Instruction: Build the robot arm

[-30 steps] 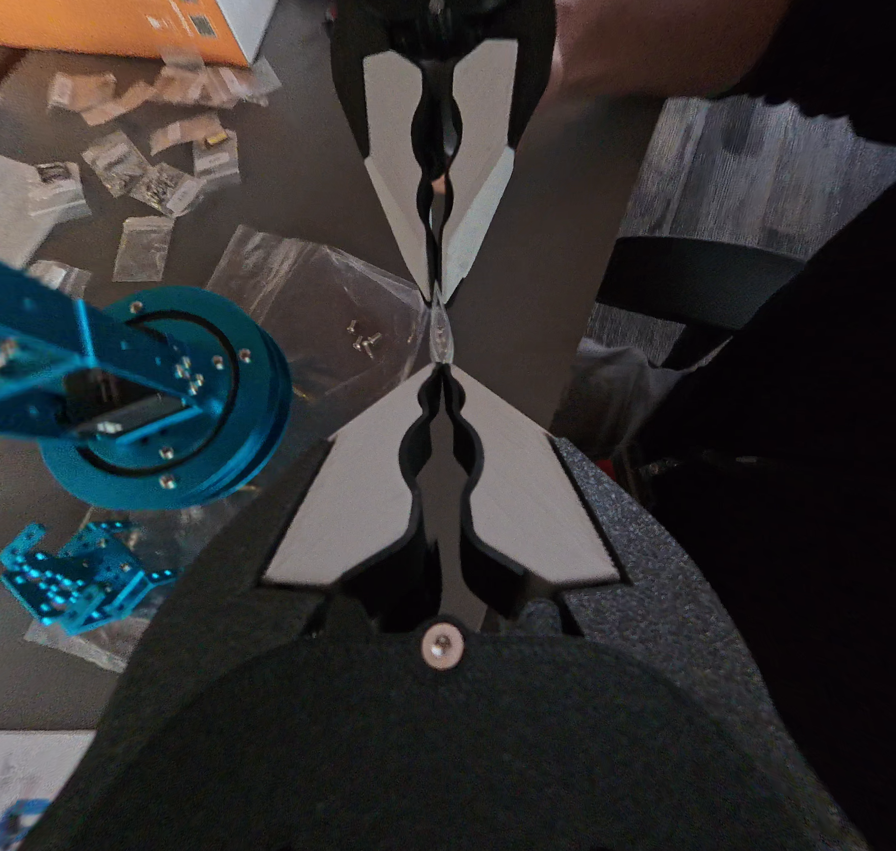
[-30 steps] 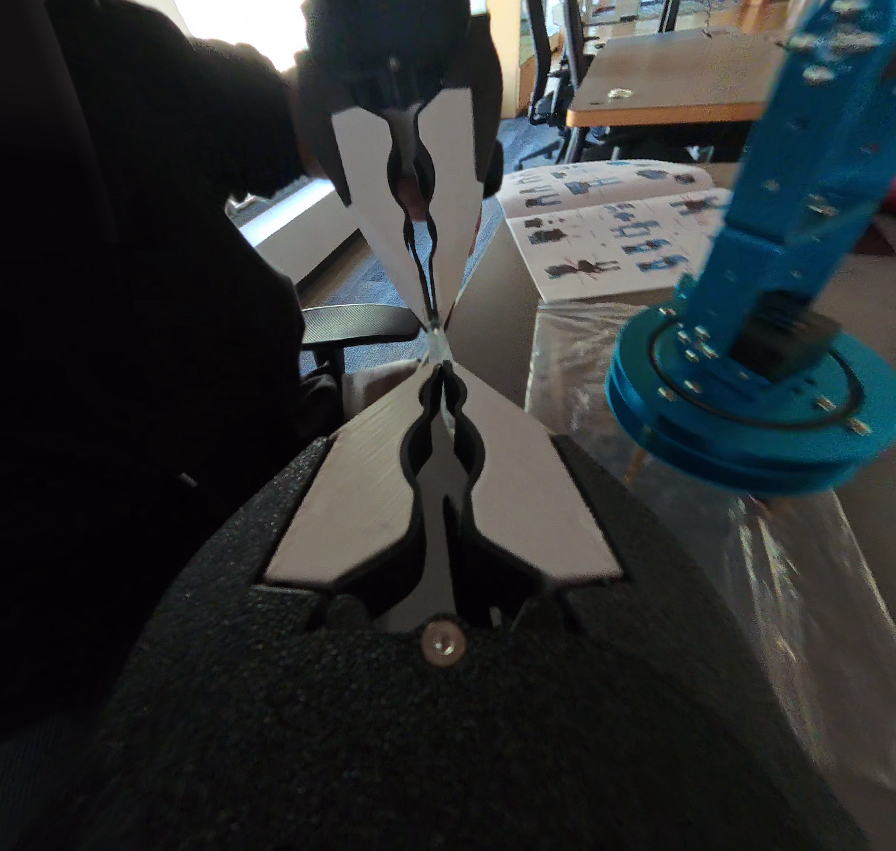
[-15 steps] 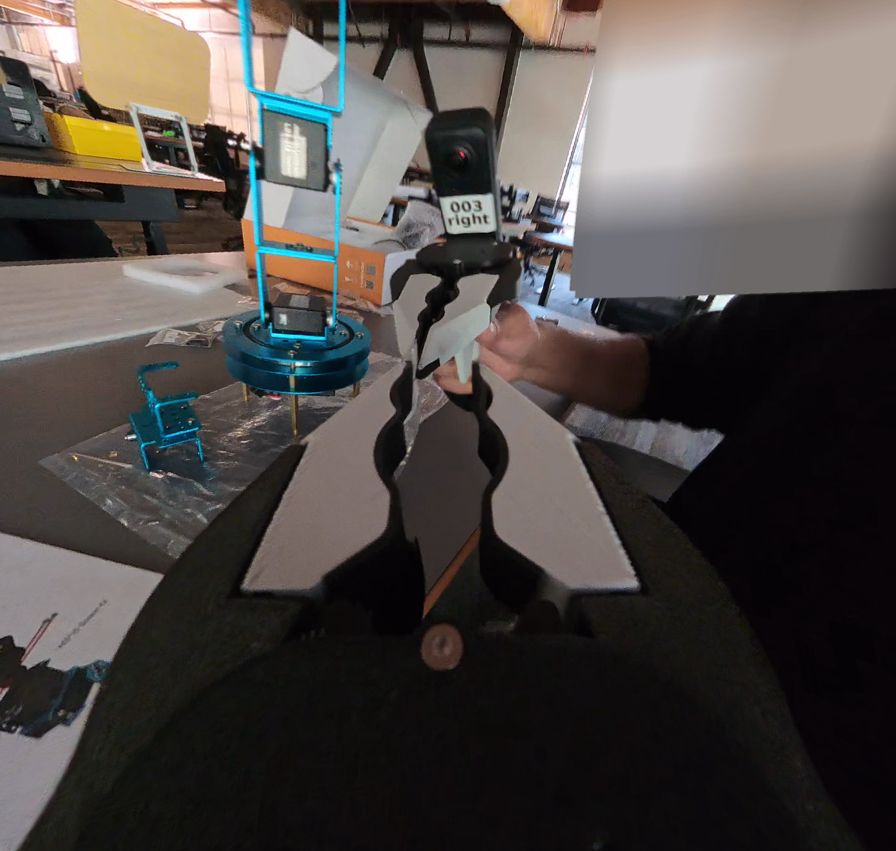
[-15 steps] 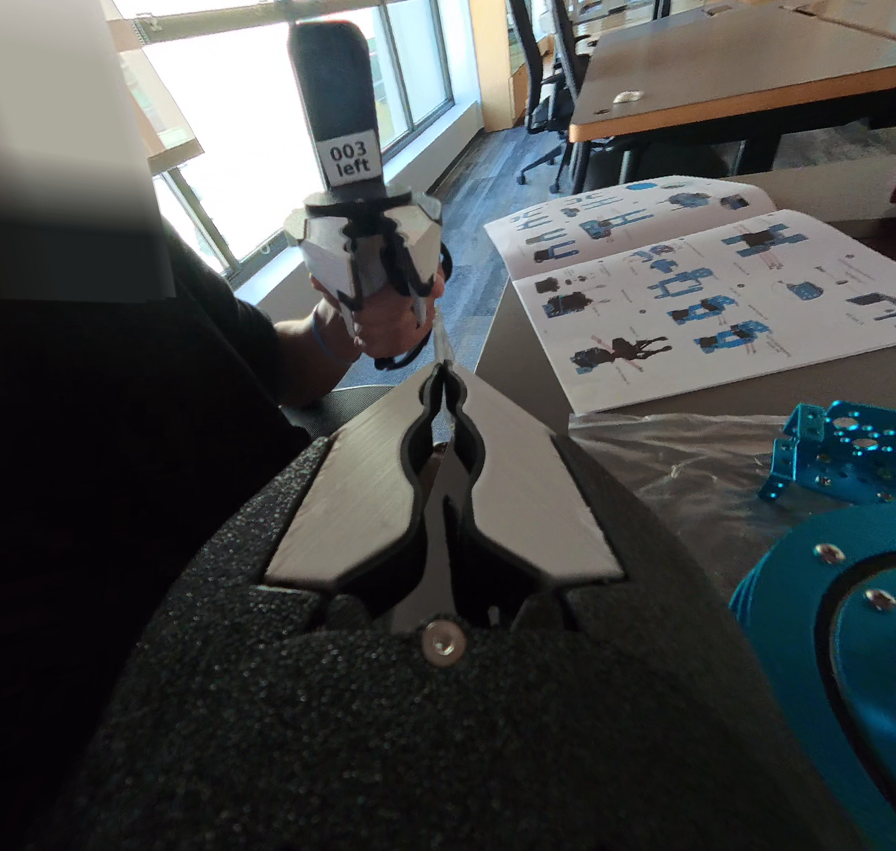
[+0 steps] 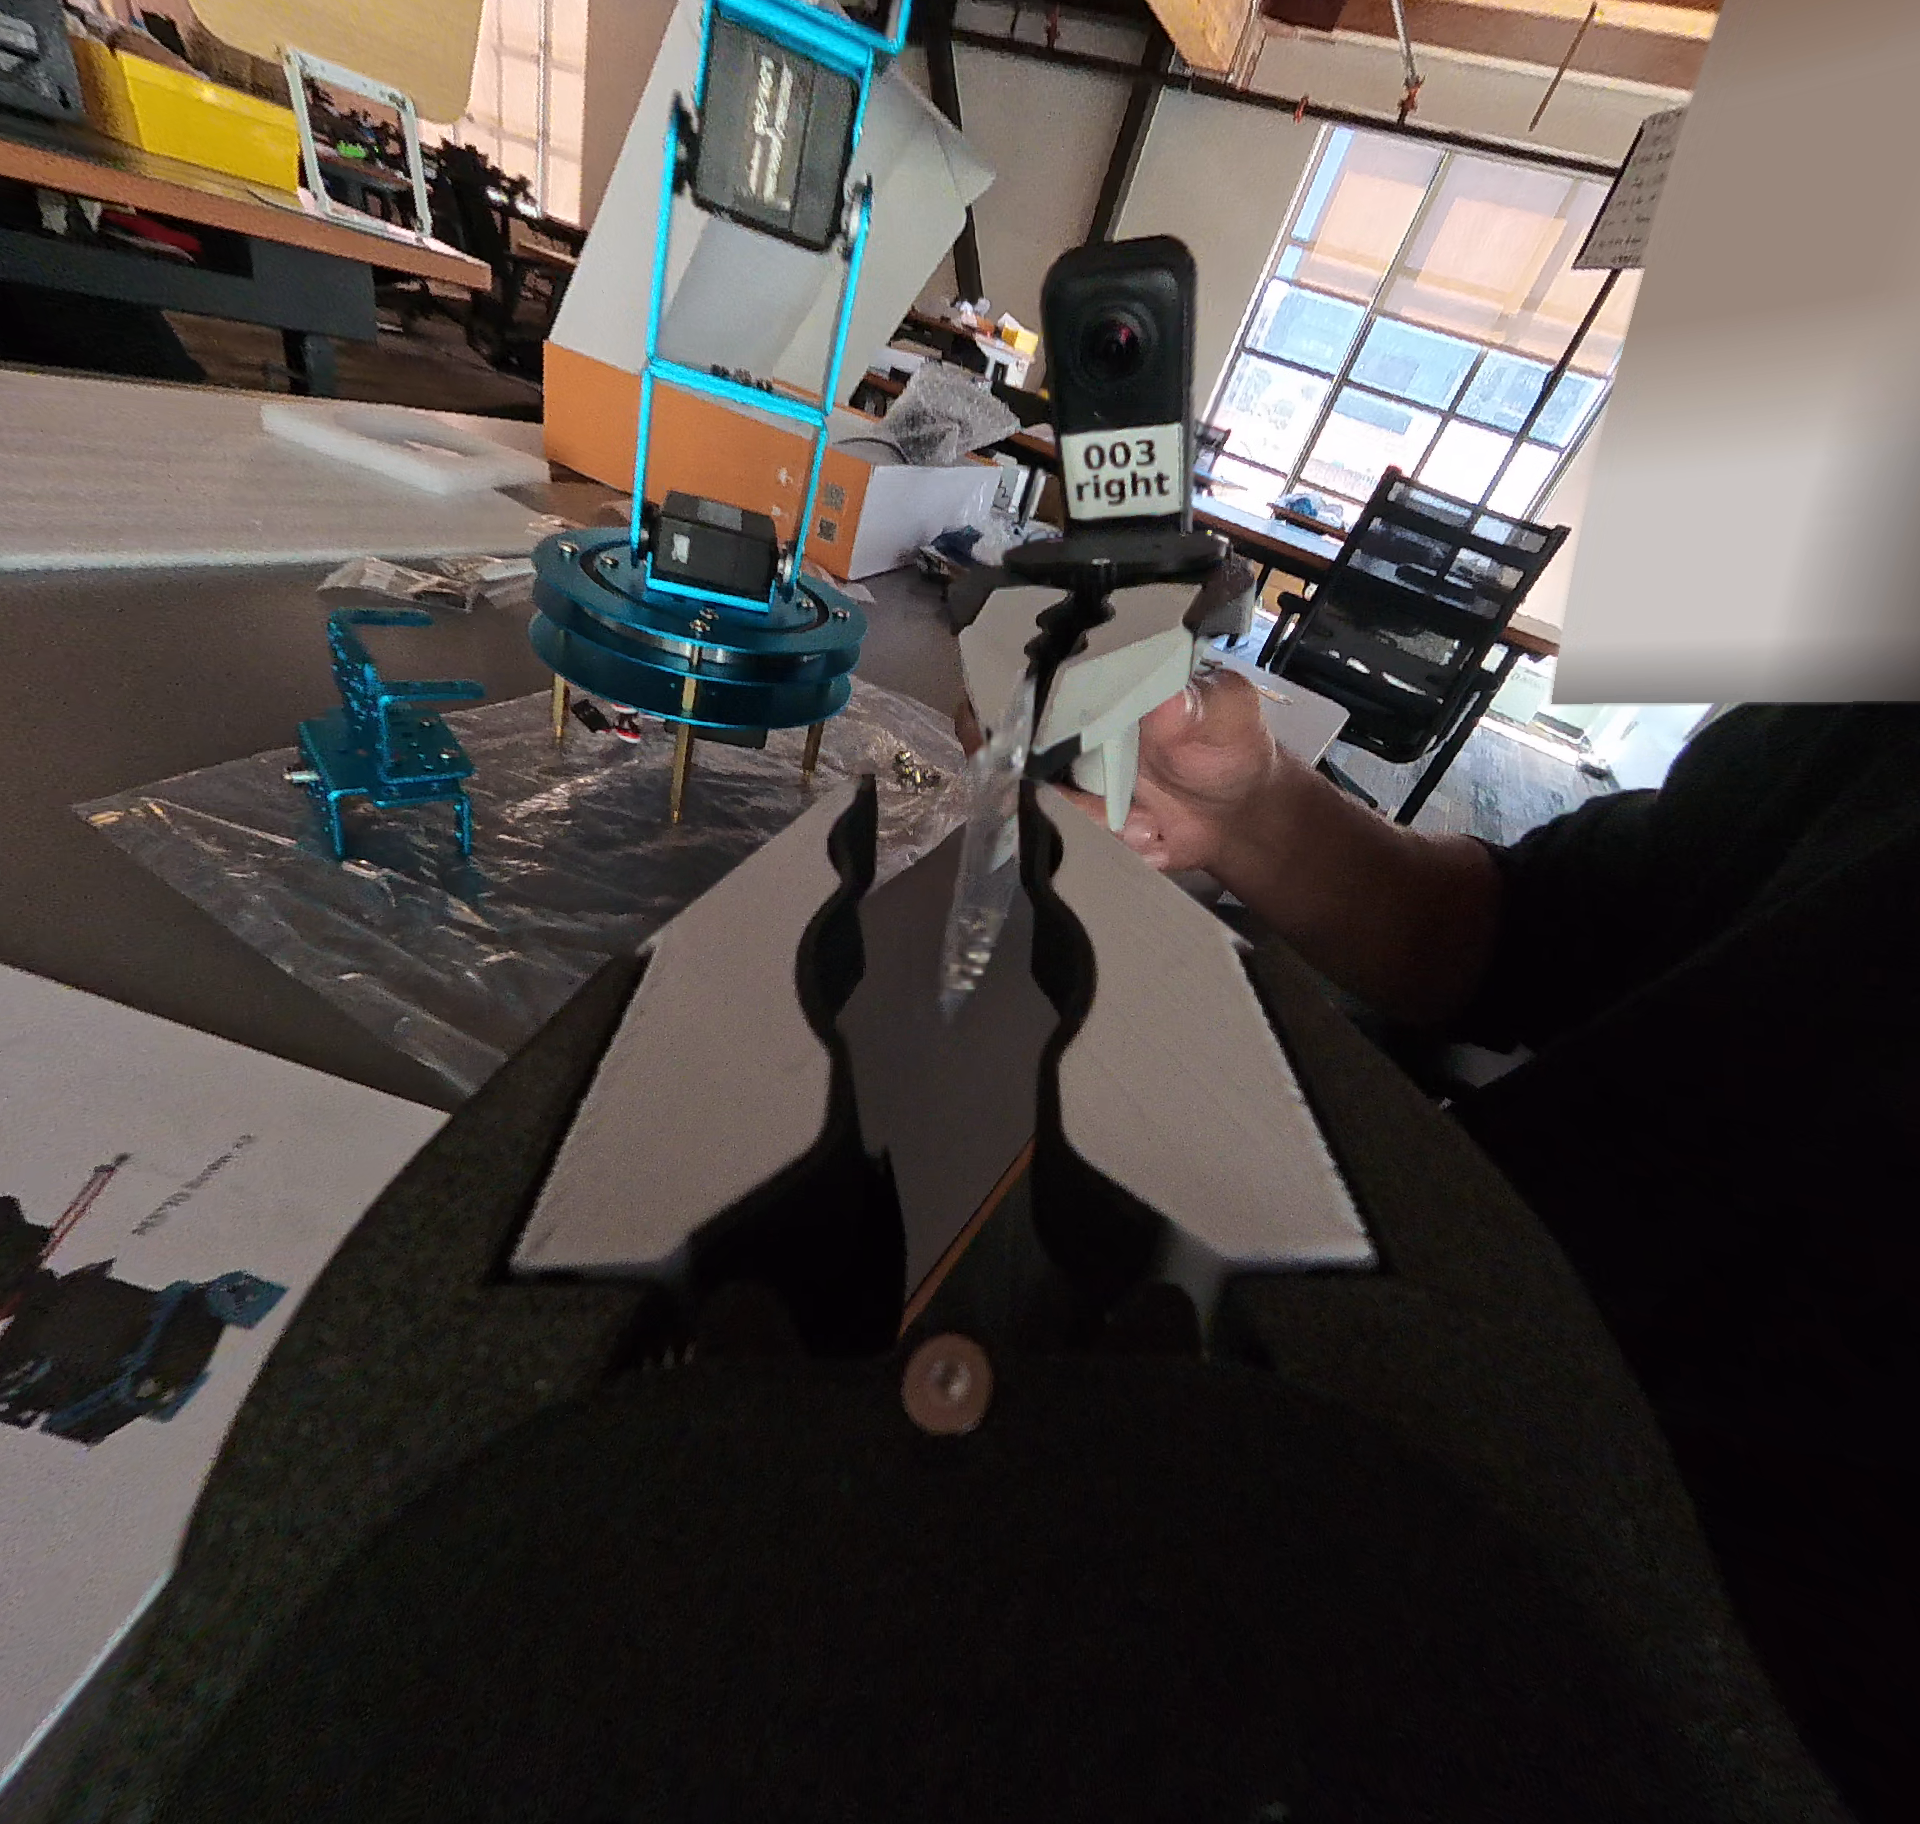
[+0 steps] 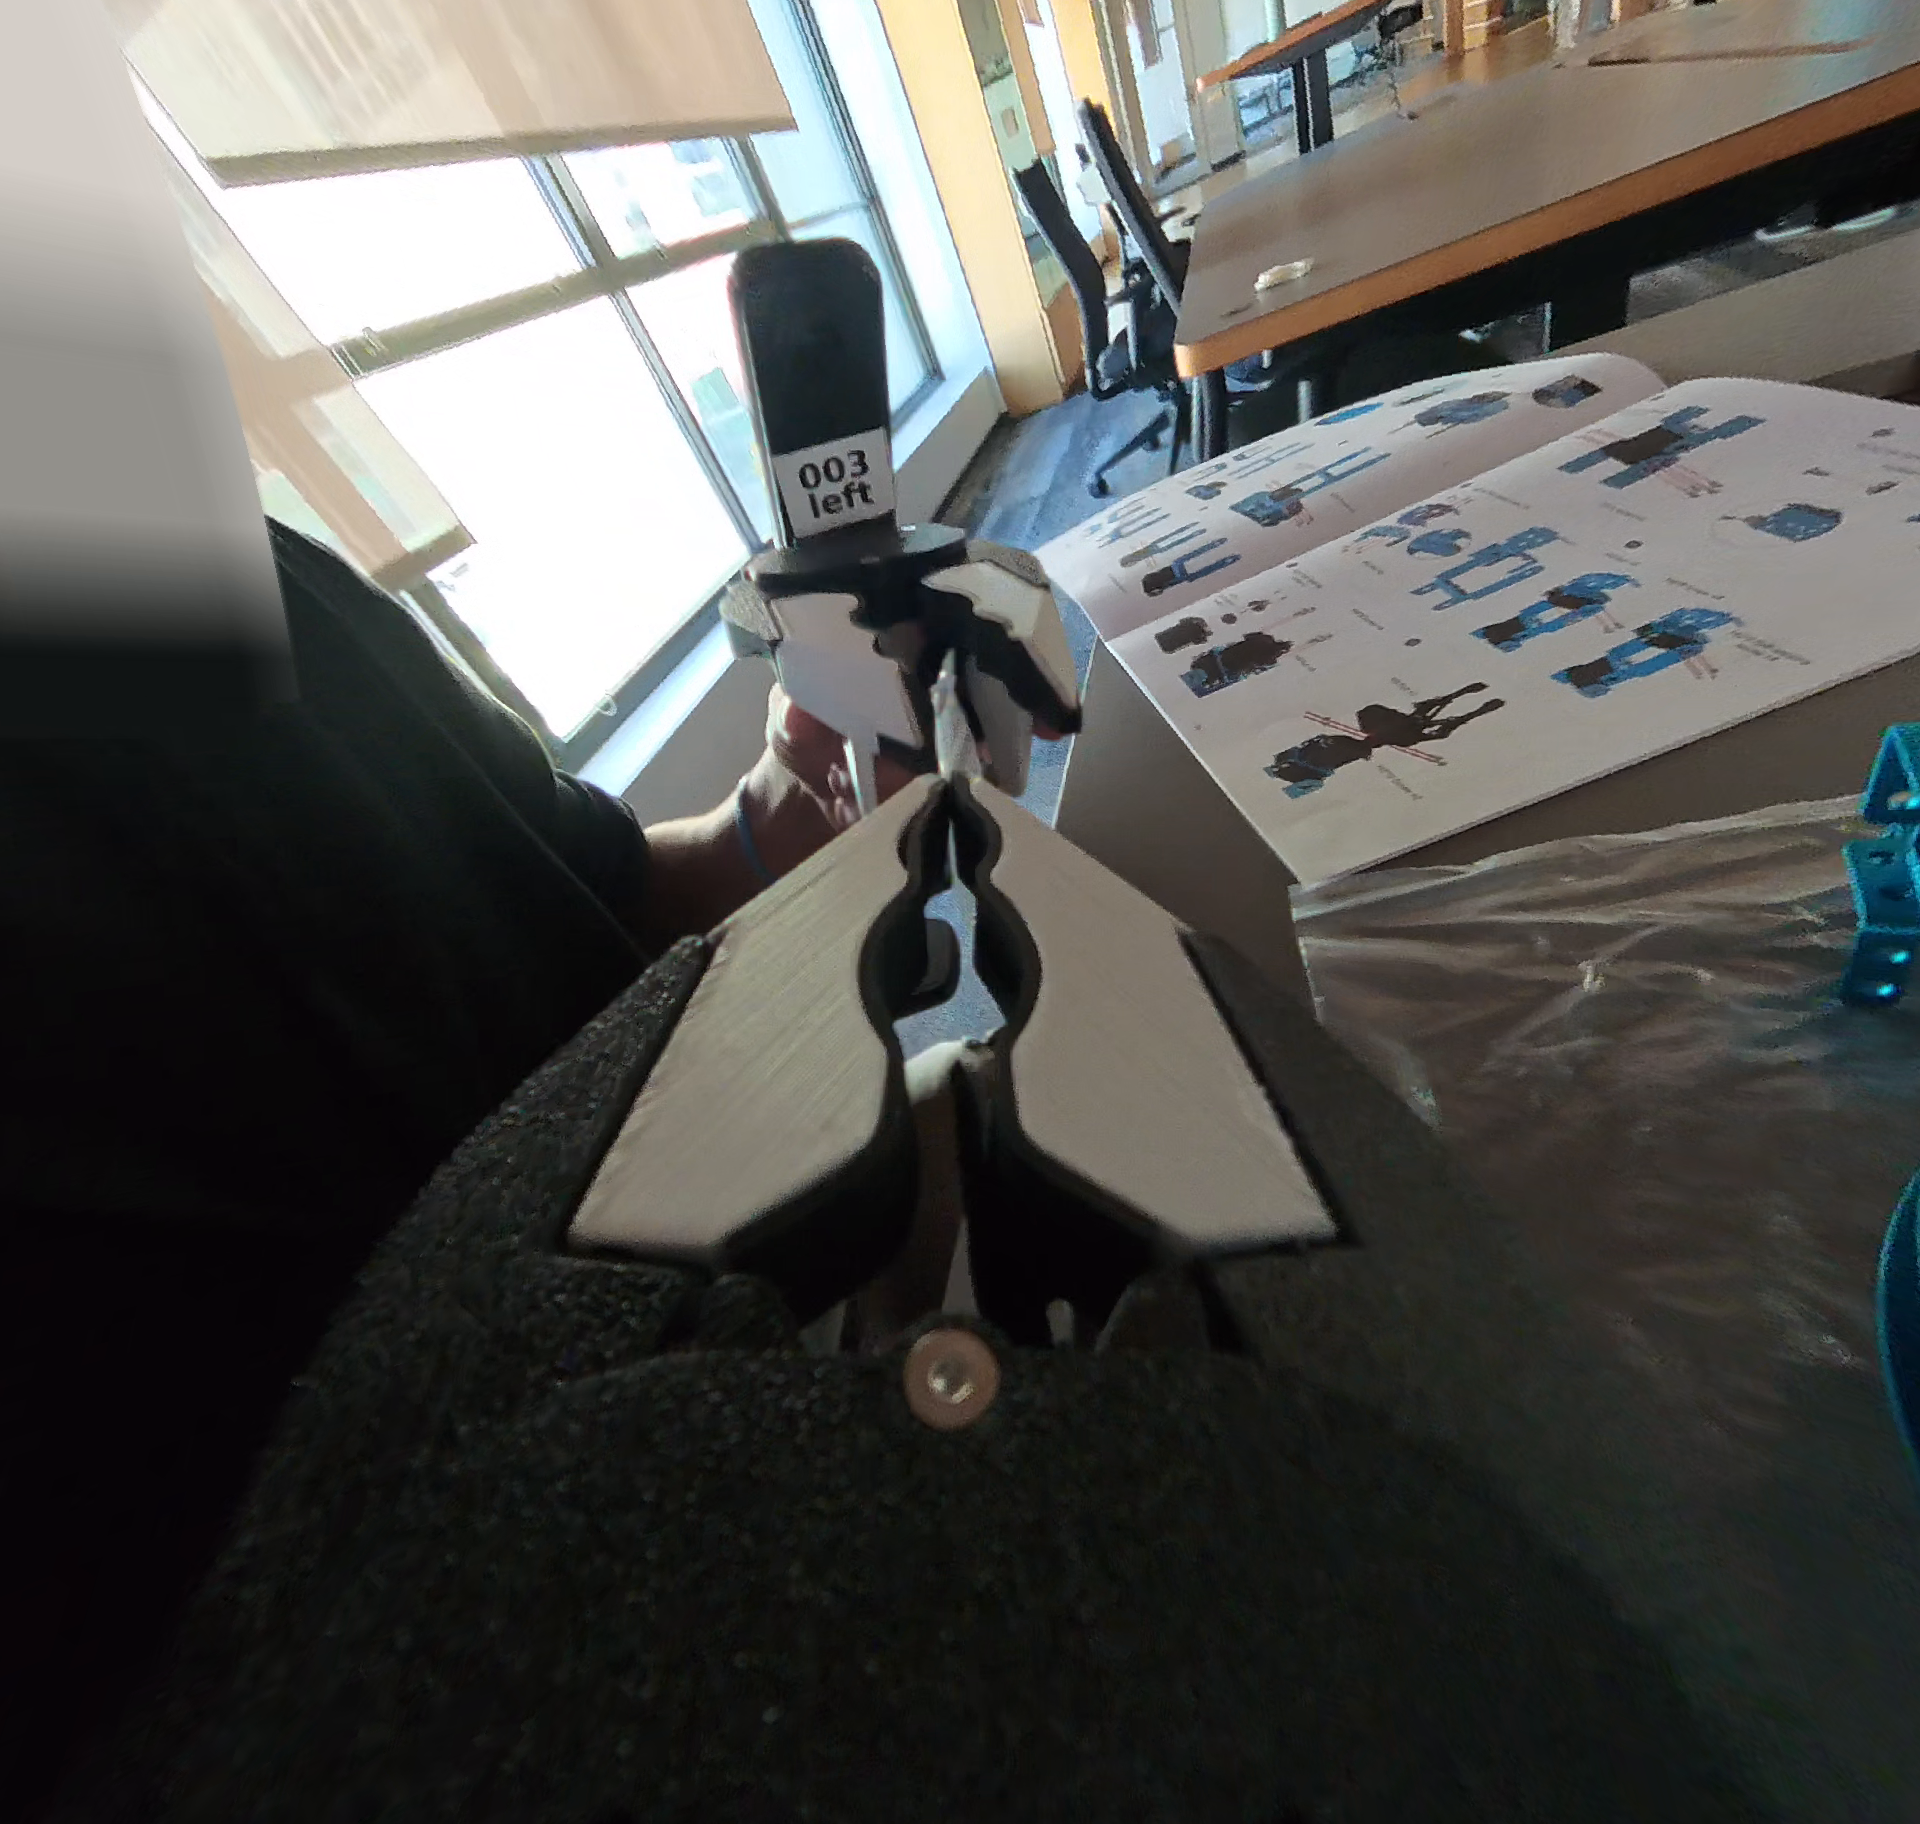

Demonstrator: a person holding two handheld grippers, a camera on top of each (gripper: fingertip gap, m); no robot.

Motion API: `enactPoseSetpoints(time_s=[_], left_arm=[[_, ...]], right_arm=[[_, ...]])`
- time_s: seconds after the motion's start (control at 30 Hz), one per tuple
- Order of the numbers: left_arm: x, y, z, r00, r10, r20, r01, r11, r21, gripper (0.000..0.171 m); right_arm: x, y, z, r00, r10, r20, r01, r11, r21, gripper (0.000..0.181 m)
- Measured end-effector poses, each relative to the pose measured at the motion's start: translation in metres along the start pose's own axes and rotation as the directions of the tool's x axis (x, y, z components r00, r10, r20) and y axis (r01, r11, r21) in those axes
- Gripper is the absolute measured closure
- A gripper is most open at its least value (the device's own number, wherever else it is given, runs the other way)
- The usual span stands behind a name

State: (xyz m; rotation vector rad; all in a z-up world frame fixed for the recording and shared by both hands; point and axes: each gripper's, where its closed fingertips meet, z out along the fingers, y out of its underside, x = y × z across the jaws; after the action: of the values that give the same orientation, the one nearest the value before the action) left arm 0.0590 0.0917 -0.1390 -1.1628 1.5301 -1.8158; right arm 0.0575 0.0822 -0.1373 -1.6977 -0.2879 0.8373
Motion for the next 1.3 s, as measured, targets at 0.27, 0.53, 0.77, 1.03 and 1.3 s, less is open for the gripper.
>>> enactPoseSetpoints(time_s=[0.27, 0.53, 0.77, 1.03, 1.3], left_arm=[[0.018, 0.006, 0.010, 0.998, -0.014, -0.061, 0.014, 1.000, -0.008, 0.148], [0.026, 0.001, 0.004, 0.994, -0.052, -0.098, 0.055, 0.998, 0.030, 0.158], [0.027, 0.003, 0.002, 0.992, -0.053, -0.111, 0.058, 0.997, 0.046, 0.171], [0.031, 0.000, 0.002, 0.984, -0.082, -0.159, 0.095, 0.993, 0.076, 0.171], [0.033, 0.004, 0.007, 0.983, -0.085, -0.163, 0.098, 0.993, 0.070, 0.171]], right_arm=[[-0.007, -0.001, -0.009, 0.992, 0.091, 0.090, -0.095, 0.995, 0.039, 0.181], [-0.015, 0.003, -0.005, 0.993, 0.066, 0.103, -0.066, 0.998, 0.002, 0.181], [-0.014, 0.007, -0.002, 0.993, 0.070, 0.100, -0.069, 0.998, -0.012, 0.181], [-0.022, -0.003, -0.001, 0.994, -0.002, 0.106, -0.004, 0.998, 0.056, 0.172], [-0.019, -0.002, -0.002, 0.991, 0.035, 0.125, -0.044, 0.997, 0.068, 0.181]])
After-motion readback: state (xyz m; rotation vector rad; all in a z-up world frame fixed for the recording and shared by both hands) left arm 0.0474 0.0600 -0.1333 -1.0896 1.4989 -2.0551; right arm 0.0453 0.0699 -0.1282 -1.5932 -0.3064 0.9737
